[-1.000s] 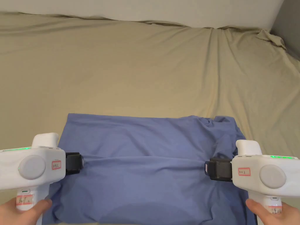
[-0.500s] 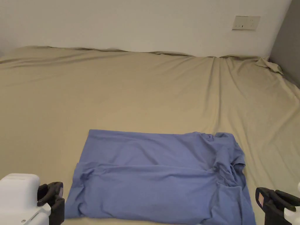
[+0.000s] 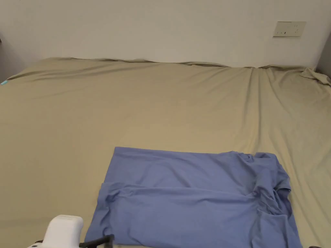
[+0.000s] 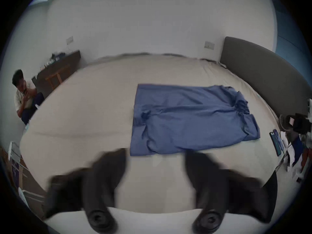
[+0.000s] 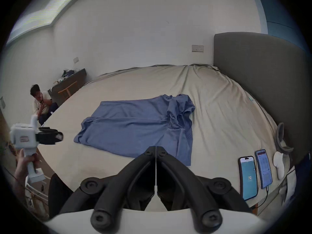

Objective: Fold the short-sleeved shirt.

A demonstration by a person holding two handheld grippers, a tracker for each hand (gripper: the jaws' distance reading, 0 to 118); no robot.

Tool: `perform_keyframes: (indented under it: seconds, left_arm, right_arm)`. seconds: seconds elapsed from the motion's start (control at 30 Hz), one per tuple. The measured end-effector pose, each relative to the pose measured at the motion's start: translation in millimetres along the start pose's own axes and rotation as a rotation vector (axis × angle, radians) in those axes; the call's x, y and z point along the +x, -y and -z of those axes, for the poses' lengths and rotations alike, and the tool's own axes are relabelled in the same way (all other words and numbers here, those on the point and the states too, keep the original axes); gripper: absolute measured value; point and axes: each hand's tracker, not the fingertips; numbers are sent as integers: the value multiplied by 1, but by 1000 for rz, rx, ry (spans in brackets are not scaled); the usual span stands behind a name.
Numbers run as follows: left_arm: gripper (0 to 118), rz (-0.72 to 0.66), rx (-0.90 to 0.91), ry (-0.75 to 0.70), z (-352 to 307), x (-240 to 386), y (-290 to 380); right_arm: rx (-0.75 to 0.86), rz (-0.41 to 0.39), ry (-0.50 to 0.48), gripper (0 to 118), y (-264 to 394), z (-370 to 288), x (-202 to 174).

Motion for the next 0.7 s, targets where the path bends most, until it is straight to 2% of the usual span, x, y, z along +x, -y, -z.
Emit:
perform_keyframes:
  seconds: [0.1, 0.2, 0.33, 0.4, 0.43, 0.47, 0.5, 0.53, 0.6, 0.63, 0.67, 0.7]
  left_arm:
    - [87, 44, -49, -54, 48, -11, -5]
    - [87, 66, -92, -50, 87, -19, -9]
    - [86, 24, -158, -11, 122, -33, -8]
    - [80, 7, -117, 9, 119, -36, -5]
    - [70, 20, -104, 5, 116, -34, -7]
    - [34, 21, -103, 19, 115, -35, -10]
    - [5, -13, -85, 48, 113, -38, -11]
    - [5, -50, -94, 86, 114, -37, -13]
    - [5, 26, -103, 28, 114, -30, -14]
    - [5, 17, -104, 34, 111, -29, -14]
    - [5, 20, -102, 31, 109, -28, -15]
    - [5, 20, -99, 31, 106, -29, -16]
  right_arm:
    - [-28, -4, 1, 4, 0, 14, -3]
    - [-63, -7, 6, 4, -3, 31, -6]
    - [-93, -11, 10, 4, -5, 52, -10]
    - [-102, -12, 7, 4, -7, 60, -12]
    - [-106, -14, 5, 4, -7, 64, -14]
    - [-112, -20, 0, 4, -7, 66, -15]
    - [-118, -27, -5, 4, -7, 71, -16]
    - [-123, -32, -6, 4, -7, 75, -17]
    - [-139, -30, -13, 4, -5, 81, -15]
    - [-145, -23, -23, 4, -5, 82, -13]
    - [-172, 6, -36, 26, -6, 84, -10]
    - [-200, 19, -29, 73, -7, 87, -6]
